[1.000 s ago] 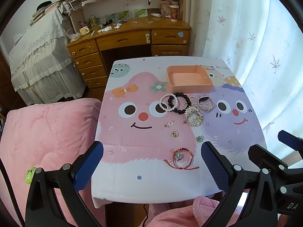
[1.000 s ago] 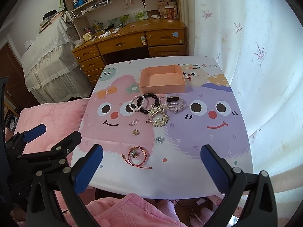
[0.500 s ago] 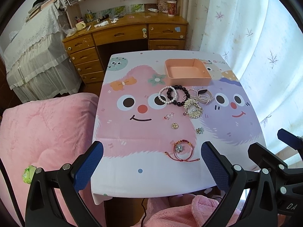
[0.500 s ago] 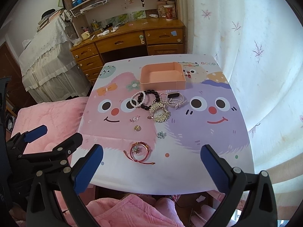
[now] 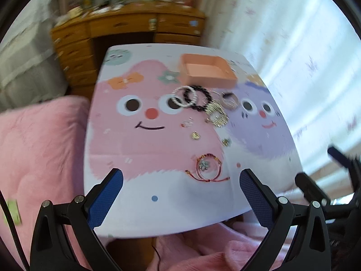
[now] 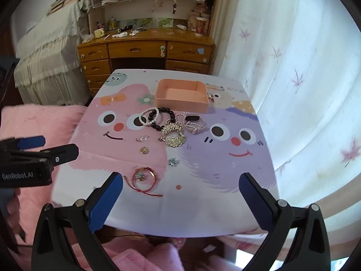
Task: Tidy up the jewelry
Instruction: 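Grasp the red beaded bracelet with the left tool while the right tool grasps a blue flower earring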
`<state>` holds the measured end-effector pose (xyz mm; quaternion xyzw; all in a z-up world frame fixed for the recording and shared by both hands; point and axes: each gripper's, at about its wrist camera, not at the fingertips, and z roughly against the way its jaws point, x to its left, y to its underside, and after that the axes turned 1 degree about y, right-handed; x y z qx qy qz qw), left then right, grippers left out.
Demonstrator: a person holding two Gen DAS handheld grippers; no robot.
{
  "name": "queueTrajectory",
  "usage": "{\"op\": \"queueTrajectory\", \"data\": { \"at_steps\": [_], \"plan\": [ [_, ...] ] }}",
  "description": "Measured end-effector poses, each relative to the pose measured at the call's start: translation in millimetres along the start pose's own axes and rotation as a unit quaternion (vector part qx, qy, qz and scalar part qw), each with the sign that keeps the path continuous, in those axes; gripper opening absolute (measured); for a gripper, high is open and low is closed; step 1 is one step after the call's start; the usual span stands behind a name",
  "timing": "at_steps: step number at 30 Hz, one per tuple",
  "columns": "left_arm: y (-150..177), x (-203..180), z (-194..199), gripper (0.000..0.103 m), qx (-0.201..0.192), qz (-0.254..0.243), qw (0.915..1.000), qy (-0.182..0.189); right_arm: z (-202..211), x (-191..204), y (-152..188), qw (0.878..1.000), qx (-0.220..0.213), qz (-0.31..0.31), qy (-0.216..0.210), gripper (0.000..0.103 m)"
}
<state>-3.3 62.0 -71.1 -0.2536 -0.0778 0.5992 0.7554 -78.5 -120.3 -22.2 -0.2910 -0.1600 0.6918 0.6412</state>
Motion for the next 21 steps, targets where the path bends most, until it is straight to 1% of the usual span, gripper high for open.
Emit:
{"op": "queueTrajectory", "data": {
  "at_steps": [2, 4, 6, 9, 11, 13, 14, 18, 21],
  "plan": [
    [9.2, -8.7, -11.8, 0.102, -0.006, -0.058, 0.9983, -0.003, -4.9, 1.2, 6.9, 1.0, -0.002, 0.021, -0.002, 0.103],
    [20.3, -21.7, -26.7, 0.102, -0.009, -0.114, 0.9934, -0.007, -13.3, 0.0, 14.0, 0.999, -0.002, 0.047, -0.017, 0.103],
    [31.7, -30.7, -45.0, 0.102, 0.001, -0.135, 0.9908, 0.009, -24.2, -2.7, 19.3, 0.997, -0.001, 0.075, -0.031, 0.103],
    [47.2, -43.4, -69.0, 0.102, 0.006, -0.135, 0.9903, 0.032, -44.3, -8.6, 24.8, 0.993, -0.005, 0.105, -0.059, 0.103],
    [54.1, -52.7, -85.4, 0.102, -0.001, -0.137, 0.9899, 0.033, -61.5, -9.7, 28.3, 0.99, -0.003, 0.118, -0.073, 0.103],
    [57.8, -61.7, -99.3, 0.102, -0.005, -0.14, 0.9897, 0.026, -83.5, -14.5, 28.4, 0.987, 0.005, 0.131, -0.09, 0.1],
    [58.3, -67.1, -109.2, 0.102, -0.005, -0.138, 0.9902, 0.022, -94.0, -16.6, 27.9, 0.986, 0.011, 0.133, -0.097, 0.096],
    [52.6, -77.7, -138.2, 0.102, -0.012, -0.12, 0.9927, 0.0, -138.1, -22.3, 22.5, 0.982, 0.031, 0.127, -0.139, 0.09],
    [42.4, -80.1, -157.9, 0.102, -0.006, -0.106, 0.9941, -0.022, -166.3, -18.2, 19.8, 0.977, 0.04, 0.142, -0.154, 0.079]
  ]
}}
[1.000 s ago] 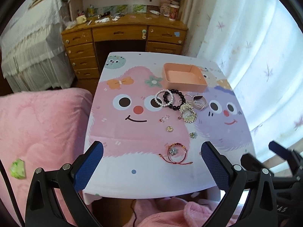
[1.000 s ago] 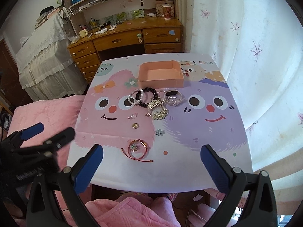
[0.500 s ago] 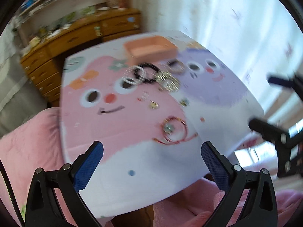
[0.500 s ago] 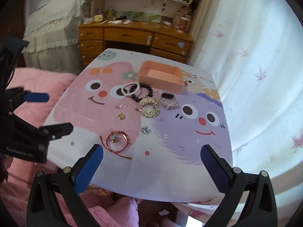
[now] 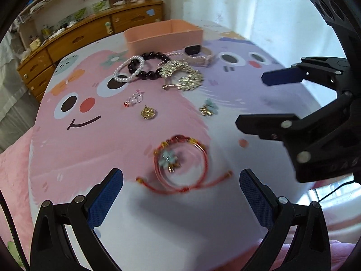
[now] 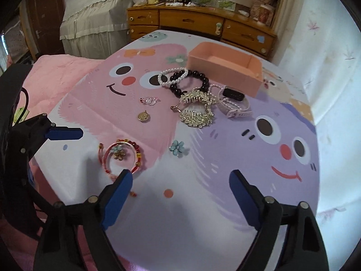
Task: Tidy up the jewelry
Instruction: 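Grasp the red beaded bracelet with the left tool while the right tool grasps a blue flower earring, then carry both items to the pink box and open both tools to drop them in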
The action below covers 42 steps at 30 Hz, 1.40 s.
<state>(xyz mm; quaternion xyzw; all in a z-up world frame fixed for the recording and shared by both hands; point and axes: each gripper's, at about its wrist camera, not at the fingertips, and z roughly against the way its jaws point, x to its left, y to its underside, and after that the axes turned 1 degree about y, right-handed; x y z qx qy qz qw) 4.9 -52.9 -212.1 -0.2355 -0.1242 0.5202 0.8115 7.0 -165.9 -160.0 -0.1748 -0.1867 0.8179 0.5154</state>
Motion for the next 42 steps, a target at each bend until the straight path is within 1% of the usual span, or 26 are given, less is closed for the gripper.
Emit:
{"op": "queueTrajectory", "data": {
  "at_steps": [1, 2, 5, 7, 9, 10, 11, 12, 13, 15, 16, 17, 19, 20, 22, 23, 28, 31, 35, 37, 40, 42],
  "plan": [
    [-3.4, 1.1, -5.2, 0.102, 0.003, 0.007, 1.0, 0.0, -7.1, -1.6, -1.5, 1.0, 0.004, 0.007, -0.008, 0.072],
    [-4.5, 5.6, -9.1, 0.102, 0.006, 0.014, 0.9999, 0.0, -14.4, -1.7, -3.9, 1.0, 0.006, 0.018, -0.018, 0.067],
    [-12.3, 8.5, -19.7, 0.102, 0.018, 0.028, 0.9994, -0.005, -29.8, -0.3, -9.2, 0.997, 0.003, 0.06, -0.039, 0.06],
    [-14.8, 9.3, -24.9, 0.097, 0.025, 0.035, 0.999, -0.011, -36.8, -1.5, -11.4, 0.995, 0.003, 0.083, -0.052, 0.055],
    [-16.8, 8.8, -30.7, 0.089, 0.045, 0.035, 0.9983, -0.014, -45.0, -4.1, -12.1, 0.992, 0.014, 0.099, -0.073, 0.05],
    [-16.9, 8.4, -32.2, 0.087, 0.051, 0.035, 0.998, -0.016, -47.6, -5.8, -12.0, 0.991, 0.019, 0.102, -0.08, 0.048],
    [-17.1, 7.4, -33.6, 0.081, 0.058, 0.034, 0.9975, -0.022, -49.9, -7.6, -11.9, 0.99, 0.024, 0.103, -0.088, 0.046],
    [-16.2, 6.4, -33.4, 0.076, 0.063, 0.034, 0.9971, -0.026, -51.2, -9.5, -11.9, 0.99, 0.025, 0.105, -0.095, 0.045],
    [-15.1, 5.7, -33.6, 0.073, 0.069, 0.036, 0.9966, -0.027, -52.4, -10.5, -11.8, 0.989, 0.025, 0.108, -0.101, 0.044],
    [-13.4, 6.0, -32.7, 0.066, 0.07, 0.046, 0.9962, -0.024, -55.1, -13.0, -12.6, 0.987, 0.024, 0.114, -0.113, 0.042],
    [-13.0, 5.4, -31.7, 0.063, 0.068, 0.048, 0.9962, -0.024, -56.8, -13.6, -12.8, 0.986, 0.025, 0.118, -0.117, 0.04],
    [-13.2, 4.2, -30.6, 0.057, 0.065, 0.048, 0.9964, -0.025, -56.9, -13.9, -12.9, 0.985, 0.022, 0.123, -0.119, 0.036],
    [-14.0, 3.0, -30.1, 0.057, 0.071, 0.056, 0.9954, -0.03, -57.5, -14.5, -13.9, 0.983, 0.02, 0.134, -0.121, 0.03],
    [-13.7, 3.0, -29.5, 0.057, 0.074, 0.06, 0.995, -0.031, -57.1, -14.9, -14.1, 0.983, 0.018, 0.14, -0.121, 0.024],
    [-13.4, 3.3, -27.6, 0.056, 0.076, 0.066, 0.9942, -0.037, -57.3, -16.1, -14.7, 0.981, 0.017, 0.146, -0.125, 0.018],
    [-14.1, 3.4, -25.9, 0.056, 0.078, 0.067, 0.9937, -0.044, -57.3, -17.1, -14.8, 0.981, 0.018, 0.145, -0.128, 0.018],
    [-23.9, 6.0, -9.6, 0.056, 0.084, 0.062, 0.993, -0.056, -53.6, -21.6, -16.6, 0.98, 0.018, 0.138, -0.144, 0.018],
    [-38.4, 13.4, 11.1, 0.057, 0.081, 0.077, 0.9925, -0.049, -45.9, -25.1, -24.6, 0.98, 0.004, 0.132, -0.149, 0.018],
    [-64.5, 28.7, 31.0, 0.057, 0.071, 0.102, 0.9919, -0.027, -32.1, -34.4, -44.0, 0.983, -0.021, 0.117, -0.143, 0.018],
    [-82.2, 38.9, 37.0, 0.057, 0.067, 0.115, 0.9911, -0.009, -25.2, -41.7, -56.6, 0.984, -0.037, 0.106, -0.142, 0.018],
    [-108.0, 50.5, 41.5, 0.057, 0.061, 0.133, 0.9891, -0.016, -12.2, -54.5, -79.0, 0.984, -0.071, 0.093, -0.132, 0.018],
    [-123.5, 55.9, 43.9, 0.057, 0.052, 0.14, 0.9887, -0.014, -4.3, -63.0, -94.1, 0.985, -0.093, 0.085, -0.122, 0.018]
  ]
}}
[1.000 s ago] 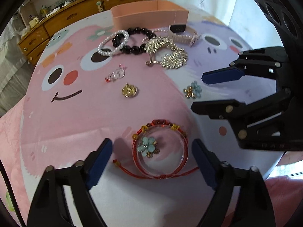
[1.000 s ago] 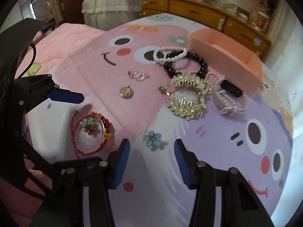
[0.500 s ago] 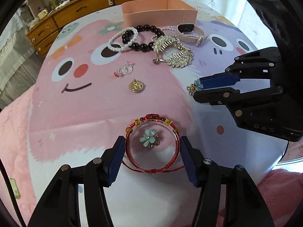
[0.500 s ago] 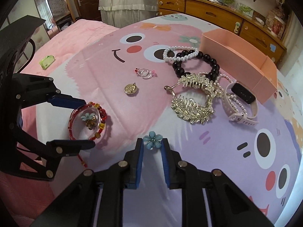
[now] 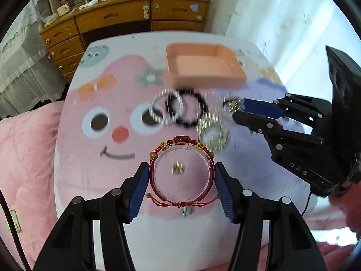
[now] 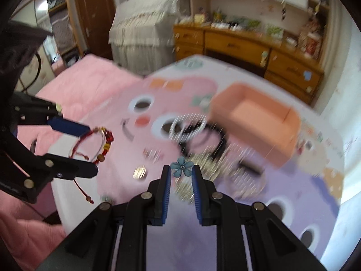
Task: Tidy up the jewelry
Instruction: 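Carry both items to the pink box and open both tools to drop them in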
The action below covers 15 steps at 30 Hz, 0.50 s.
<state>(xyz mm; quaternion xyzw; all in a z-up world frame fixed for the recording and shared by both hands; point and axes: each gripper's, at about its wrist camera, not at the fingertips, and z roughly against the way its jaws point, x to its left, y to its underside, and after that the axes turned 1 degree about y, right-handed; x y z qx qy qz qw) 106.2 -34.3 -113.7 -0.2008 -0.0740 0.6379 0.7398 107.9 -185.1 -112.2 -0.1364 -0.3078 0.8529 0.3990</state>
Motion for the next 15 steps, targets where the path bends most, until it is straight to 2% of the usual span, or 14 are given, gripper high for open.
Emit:
{"op": "queueTrajectory", "data": {
  "at_steps": [5, 9, 12, 15],
  "plan": [
    [-51.6, -7.3, 10.2, 0.057, -0.059, -0.019, 0.998, -0.011, 8.6, -31.5, -30.8, 0.998, -0.042, -0.025, 0.036, 0.018],
    [-94.7, -14.2, 6.0, 0.057, -0.117, -0.028, 0.9926, -0.013, 10.3, -60.9, -42.7, 0.994, -0.07, -0.063, 0.053, 0.018],
    [-120.1, -16.9, -5.2, 0.057, -0.148, -0.013, 0.9888, -0.01, 6.3, -81.1, -44.7, 0.99, -0.081, -0.086, 0.072, 0.018],
    [-139.9, -15.8, -24.6, 0.057, -0.162, 0.008, 0.9868, 0.004, -3.0, -101.3, -43.9, 0.986, -0.082, -0.114, 0.086, 0.018]
  ]
}}
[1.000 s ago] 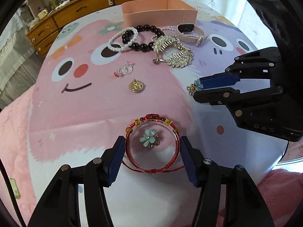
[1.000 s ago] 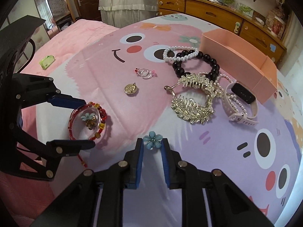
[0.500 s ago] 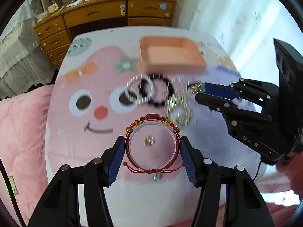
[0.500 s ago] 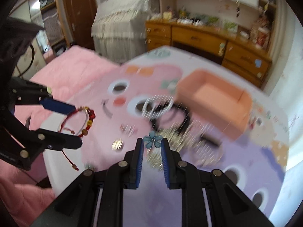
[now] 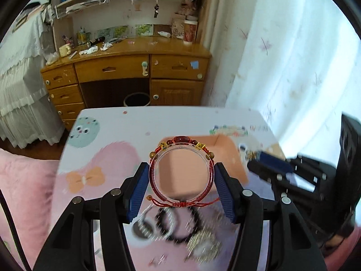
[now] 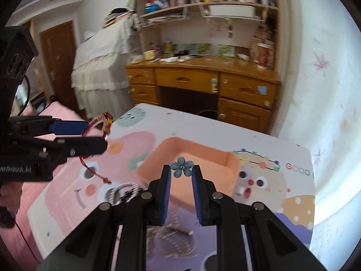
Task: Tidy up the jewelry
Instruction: 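Carry both items to the pink box and open both tools to drop them in, then grasp the silver red-gem ring with the left tool while the right tool grasps a flower earring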
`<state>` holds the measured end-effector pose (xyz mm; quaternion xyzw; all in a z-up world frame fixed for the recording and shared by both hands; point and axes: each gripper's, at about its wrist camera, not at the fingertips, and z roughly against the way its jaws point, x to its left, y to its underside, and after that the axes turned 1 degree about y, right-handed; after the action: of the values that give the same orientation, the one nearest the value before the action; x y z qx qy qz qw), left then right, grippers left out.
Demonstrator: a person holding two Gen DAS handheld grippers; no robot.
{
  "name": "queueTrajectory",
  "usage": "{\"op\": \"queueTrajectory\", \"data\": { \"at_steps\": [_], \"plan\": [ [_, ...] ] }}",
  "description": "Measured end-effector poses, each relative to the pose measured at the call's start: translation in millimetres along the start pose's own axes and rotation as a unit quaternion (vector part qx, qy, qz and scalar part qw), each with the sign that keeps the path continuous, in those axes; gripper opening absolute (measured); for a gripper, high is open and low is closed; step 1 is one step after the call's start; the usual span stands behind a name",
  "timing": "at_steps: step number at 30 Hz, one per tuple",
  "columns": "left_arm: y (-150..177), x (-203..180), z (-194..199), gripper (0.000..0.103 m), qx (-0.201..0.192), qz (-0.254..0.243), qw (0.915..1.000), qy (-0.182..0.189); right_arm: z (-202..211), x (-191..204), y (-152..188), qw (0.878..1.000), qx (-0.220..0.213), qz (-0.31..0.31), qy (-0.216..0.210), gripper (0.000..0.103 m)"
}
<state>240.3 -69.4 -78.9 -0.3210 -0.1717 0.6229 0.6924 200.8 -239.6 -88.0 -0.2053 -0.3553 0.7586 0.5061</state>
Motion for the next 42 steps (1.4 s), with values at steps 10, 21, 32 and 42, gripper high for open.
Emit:
{"op": "queueTrajectory", "data": {
  "at_steps": [10, 21, 32, 42],
  "plan": [
    [3.7, -0.5, -64.3, 0.068, 0.03, 0.037, 0.9989, -0.005, -32.4, -30.3, 17.5, 0.997, 0.027, -0.067, -0.002, 0.021],
    [1.6, 22.3, -35.5, 0.088, 0.032, 0.037, 0.9977, -0.047, -24.2, -45.6, 21.1, 0.99, 0.05, -0.132, -0.011, 0.057],
    [80.0, 55.2, -12.2, 0.088, 0.124, 0.046, 0.9895, -0.059, -10.6, -27.3, 91.1, 0.934, 0.124, -0.318, -0.105, 0.059],
    [142.5, 55.6, -3.4, 0.088, 0.195, -0.038, 0.9796, -0.028, 3.1, 51.3, 159.0, 0.898, 0.219, -0.362, -0.121, 0.059]
  ]
}}
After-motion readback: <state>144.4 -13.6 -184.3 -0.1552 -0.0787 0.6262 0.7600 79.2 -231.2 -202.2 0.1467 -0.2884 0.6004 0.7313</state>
